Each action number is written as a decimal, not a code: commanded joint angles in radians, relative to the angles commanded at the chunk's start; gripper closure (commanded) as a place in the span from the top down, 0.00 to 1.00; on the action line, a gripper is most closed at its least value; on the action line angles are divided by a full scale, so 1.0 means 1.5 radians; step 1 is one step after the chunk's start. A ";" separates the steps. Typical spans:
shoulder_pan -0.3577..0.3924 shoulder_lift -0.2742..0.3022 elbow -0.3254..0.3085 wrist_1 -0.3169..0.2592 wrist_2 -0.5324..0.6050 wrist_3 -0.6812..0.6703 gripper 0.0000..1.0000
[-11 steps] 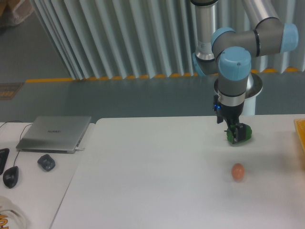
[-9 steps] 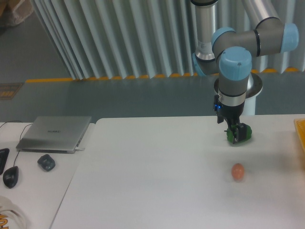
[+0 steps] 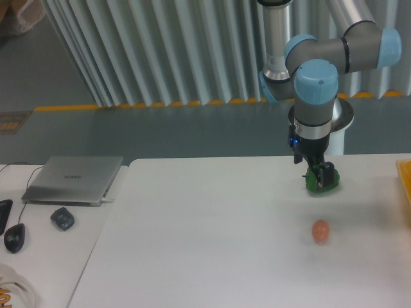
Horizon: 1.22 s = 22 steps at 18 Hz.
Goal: Place the red pepper on the table
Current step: 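Lower the held green pepper onto the table and open the gripper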
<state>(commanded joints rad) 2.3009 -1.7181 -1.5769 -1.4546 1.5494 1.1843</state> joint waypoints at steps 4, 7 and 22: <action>0.000 0.019 -0.051 0.053 0.001 -0.004 1.00; 0.003 0.018 -0.051 0.075 0.003 -0.005 1.00; 0.047 0.020 -0.040 0.091 0.007 -0.056 1.00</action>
<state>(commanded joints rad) 2.3713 -1.6874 -1.6368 -1.3177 1.5600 1.0998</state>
